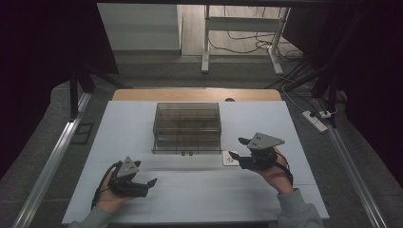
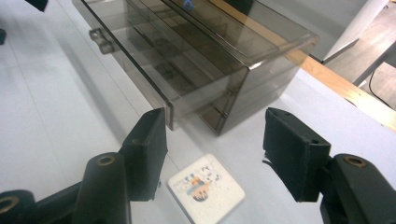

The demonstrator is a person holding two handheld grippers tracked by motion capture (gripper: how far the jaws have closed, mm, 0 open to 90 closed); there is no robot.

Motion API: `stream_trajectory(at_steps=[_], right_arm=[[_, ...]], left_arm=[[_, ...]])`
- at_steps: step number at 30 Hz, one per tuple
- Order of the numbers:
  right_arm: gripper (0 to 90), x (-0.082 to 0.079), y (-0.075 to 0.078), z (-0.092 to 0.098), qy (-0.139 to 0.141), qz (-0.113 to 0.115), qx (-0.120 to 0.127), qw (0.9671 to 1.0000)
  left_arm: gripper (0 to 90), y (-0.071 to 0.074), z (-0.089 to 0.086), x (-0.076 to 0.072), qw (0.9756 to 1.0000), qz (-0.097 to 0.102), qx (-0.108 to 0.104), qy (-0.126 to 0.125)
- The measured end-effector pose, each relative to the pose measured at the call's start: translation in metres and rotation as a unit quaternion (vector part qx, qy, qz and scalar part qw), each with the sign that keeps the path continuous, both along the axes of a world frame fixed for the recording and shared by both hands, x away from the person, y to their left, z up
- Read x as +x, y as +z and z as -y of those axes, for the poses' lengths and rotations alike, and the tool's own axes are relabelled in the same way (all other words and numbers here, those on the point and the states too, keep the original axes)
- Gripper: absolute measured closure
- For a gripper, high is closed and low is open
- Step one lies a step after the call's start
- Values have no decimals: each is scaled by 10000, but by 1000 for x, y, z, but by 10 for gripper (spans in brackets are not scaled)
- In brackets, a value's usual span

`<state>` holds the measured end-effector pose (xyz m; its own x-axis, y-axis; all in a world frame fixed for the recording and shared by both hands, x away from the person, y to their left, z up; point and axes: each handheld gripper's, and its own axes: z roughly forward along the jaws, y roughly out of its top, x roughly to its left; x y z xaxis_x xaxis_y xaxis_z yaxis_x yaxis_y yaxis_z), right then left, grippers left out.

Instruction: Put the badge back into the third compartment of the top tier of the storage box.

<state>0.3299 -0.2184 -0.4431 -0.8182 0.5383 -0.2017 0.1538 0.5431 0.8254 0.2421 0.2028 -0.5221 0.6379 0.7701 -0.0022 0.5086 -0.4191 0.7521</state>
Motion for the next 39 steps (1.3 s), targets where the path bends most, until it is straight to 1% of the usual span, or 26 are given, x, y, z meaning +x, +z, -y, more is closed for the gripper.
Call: stream_trajectory(at_steps=[5,8,10,18,23,27,33,37,39], right_arm=[[381,5,-2,5,-61,-143,-65,9999],[375,8,-6,7,-79,-242,-106,9996],[370,10,-8,7,-91,-274,-169,9994],[340,15,-13,6,-62,-388,-299,9988],[308,19,-16,6,3,-464,-453,9979],[297,22,-19,5,26,-472,-521,9975],[273,27,-22,2,98,-552,-603,9966],[261,29,-24,1,203,-624,-674,9956],[249,31,-26,1,258,-637,-748,9948]], left_arm=[[114,0,0,0,10000,-3,-4,5],[114,0,0,0,10000,0,2,-7],[114,0,0,0,10000,-4,11,-12],[114,0,0,0,10000,0,14,-14],[114,0,0,1,10000,-4,15,-19],[114,0,1,1,10000,-2,26,-29],[114,0,0,1,10000,2,15,-22],[115,0,0,1,10000,2,18,-15],[114,0,0,1,10000,6,16,-15]])
